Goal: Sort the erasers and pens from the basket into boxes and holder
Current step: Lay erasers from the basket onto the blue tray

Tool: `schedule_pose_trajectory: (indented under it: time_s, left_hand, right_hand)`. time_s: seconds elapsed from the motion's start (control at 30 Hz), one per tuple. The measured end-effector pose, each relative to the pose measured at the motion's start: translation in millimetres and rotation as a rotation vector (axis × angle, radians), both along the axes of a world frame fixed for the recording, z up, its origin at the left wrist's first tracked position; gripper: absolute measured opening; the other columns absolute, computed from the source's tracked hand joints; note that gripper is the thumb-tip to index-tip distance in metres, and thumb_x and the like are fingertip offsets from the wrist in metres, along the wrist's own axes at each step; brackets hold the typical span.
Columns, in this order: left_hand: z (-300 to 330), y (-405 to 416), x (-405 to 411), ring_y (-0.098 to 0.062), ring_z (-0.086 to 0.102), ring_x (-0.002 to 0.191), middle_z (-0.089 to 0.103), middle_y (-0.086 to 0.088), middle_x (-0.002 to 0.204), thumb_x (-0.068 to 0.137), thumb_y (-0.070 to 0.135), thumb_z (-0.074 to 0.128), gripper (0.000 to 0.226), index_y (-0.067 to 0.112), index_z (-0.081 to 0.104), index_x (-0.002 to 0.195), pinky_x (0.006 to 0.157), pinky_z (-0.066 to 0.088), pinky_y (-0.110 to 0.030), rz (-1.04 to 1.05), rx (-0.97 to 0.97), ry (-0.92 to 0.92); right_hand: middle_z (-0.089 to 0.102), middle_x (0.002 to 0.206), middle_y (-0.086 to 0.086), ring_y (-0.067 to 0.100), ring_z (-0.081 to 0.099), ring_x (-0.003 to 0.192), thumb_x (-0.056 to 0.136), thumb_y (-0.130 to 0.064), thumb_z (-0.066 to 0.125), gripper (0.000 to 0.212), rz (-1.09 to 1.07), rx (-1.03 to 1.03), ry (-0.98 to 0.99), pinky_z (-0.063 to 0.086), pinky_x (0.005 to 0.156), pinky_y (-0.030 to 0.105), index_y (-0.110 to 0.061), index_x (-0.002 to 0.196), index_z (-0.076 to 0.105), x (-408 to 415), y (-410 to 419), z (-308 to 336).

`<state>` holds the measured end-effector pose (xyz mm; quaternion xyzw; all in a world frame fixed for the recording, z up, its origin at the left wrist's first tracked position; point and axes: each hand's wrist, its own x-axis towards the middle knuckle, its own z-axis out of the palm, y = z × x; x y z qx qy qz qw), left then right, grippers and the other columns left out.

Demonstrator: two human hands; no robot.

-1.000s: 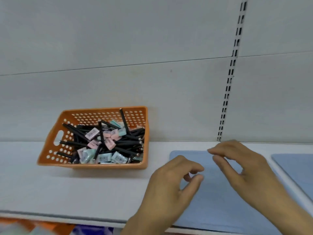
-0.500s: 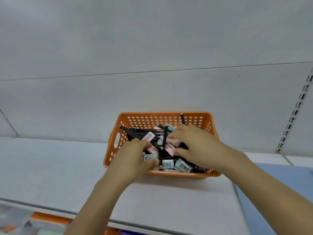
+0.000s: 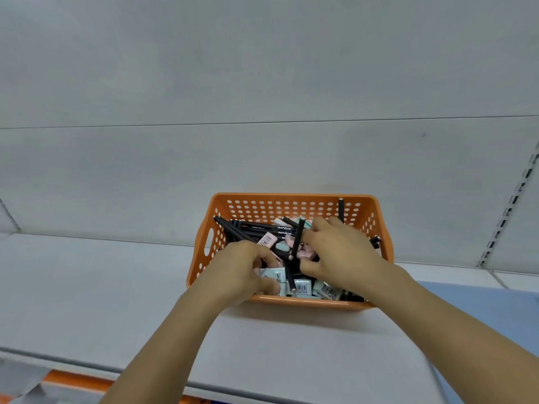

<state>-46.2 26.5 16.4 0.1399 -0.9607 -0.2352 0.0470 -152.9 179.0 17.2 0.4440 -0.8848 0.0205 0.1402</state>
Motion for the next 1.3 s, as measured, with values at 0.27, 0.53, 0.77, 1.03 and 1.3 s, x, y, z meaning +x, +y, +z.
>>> schedule_pose_trajectory:
  time_s: [0.27, 0.53, 0.77, 1.03, 1.3]
  left_hand:
    - [-6.8, -5.6, 5.5, -0.006, 0.055, 0.067, 0.063, 0.007, 0.082, 0.066, 0.030, 0.088, 0.028, 0.032, 0.066, 0.083, 0.065, 0.050, -0.030, 0.007, 0.113, 0.086]
    - [-7.2, 1.5, 14.8, -0.006, 0.056, 0.068, 0.064, 0.001, 0.086, 0.068, 0.021, 0.087, 0.025, 0.029, 0.068, 0.083, 0.065, 0.055, -0.028, 0.091, 0.330, 0.365]
    - [-4.5, 29.3, 13.3, 0.000, 0.059, 0.076, 0.066, 0.011, 0.088, 0.070, 0.025, 0.085, 0.026, 0.029, 0.067, 0.089, 0.063, 0.048, -0.011, 0.184, 0.399, 0.579]
    - [11.8, 90.0, 7.5, -0.012, 0.066, 0.085, 0.070, 0.007, 0.091, 0.071, 0.019, 0.084, 0.024, 0.033, 0.071, 0.086, 0.074, 0.058, -0.026, 0.046, 0.620, 0.668]
    - [-7.1, 204.4, -37.2, -0.020, 0.062, 0.072, 0.067, -0.004, 0.091, 0.069, 0.011, 0.086, 0.026, 0.024, 0.071, 0.087, 0.061, 0.053, -0.023, -0.233, 0.767, 0.495]
  right_hand:
    - [0.058, 0.098, -0.001, 0.021, 0.056, 0.082, 0.096, -0.028, 0.047, 0.024, 0.052, -0.034, -0.006, 0.039, 0.060, 0.029, -0.024, 0.117, 0.058, -9.9, 5.5, 2.9]
    - [0.060, 0.104, -0.006, 0.015, 0.058, 0.087, 0.090, -0.019, 0.063, 0.025, 0.062, -0.252, -0.220, 0.049, 0.073, 0.028, -0.032, 0.111, 0.067, -19.3, 16.8, 3.4]
    - [0.057, 0.095, -0.007, 0.016, 0.055, 0.082, 0.086, -0.007, 0.061, 0.031, 0.079, -0.502, -0.256, 0.048, 0.074, 0.034, -0.029, 0.106, 0.069, -18.6, 33.9, 4.9]
    - [0.065, 0.080, -0.015, 0.004, 0.057, 0.064, 0.078, 0.000, 0.068, 0.036, 0.055, -0.878, -0.413, 0.041, 0.062, 0.012, -0.035, 0.085, 0.071, -2.4, 109.3, 19.8]
    - [0.065, 0.078, -0.013, 0.001, 0.054, 0.060, 0.080, -0.006, 0.071, 0.034, -0.225, -0.653, -0.540, 0.041, 0.055, 0.011, -0.040, 0.077, 0.069, -3.5, 255.7, -10.8]
